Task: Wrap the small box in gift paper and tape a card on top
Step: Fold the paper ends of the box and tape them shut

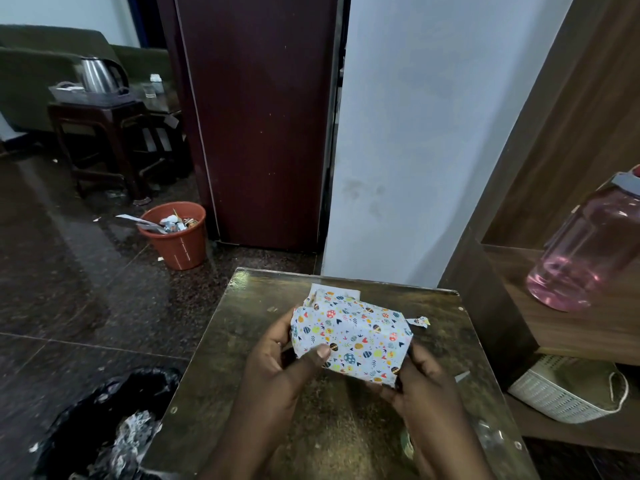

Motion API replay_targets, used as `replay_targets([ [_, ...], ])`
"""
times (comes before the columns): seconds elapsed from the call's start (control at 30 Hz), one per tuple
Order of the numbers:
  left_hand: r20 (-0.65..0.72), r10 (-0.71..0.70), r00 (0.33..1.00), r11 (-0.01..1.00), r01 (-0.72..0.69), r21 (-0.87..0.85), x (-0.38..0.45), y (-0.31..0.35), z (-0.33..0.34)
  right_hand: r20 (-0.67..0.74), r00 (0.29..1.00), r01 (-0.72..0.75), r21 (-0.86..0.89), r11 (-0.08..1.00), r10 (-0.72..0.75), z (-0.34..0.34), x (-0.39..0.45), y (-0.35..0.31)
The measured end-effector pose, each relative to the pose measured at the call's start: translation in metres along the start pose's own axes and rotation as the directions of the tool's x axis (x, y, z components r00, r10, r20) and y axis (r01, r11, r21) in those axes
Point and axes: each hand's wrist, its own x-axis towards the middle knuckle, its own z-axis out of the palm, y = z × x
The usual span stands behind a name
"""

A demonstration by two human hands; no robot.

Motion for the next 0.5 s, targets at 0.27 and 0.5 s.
replay_targets([
  [0.27, -0.004, 0.078, 0.997, 0.997, -0.078, 0.020, -0.003, 0.011, -0.001, -0.025, 0.995, 0.090, -0.266, 0.960, -0.100, -0.006, 0.005, 0.009],
  [0.5, -0.014, 0.319, 0.948, 0.898, -0.298, 0.324, -0.012, 0.017, 0.002, 0.078, 0.941, 0.334, -0.366, 0.869, -0.329, 0.003, -0.007, 0.002],
])
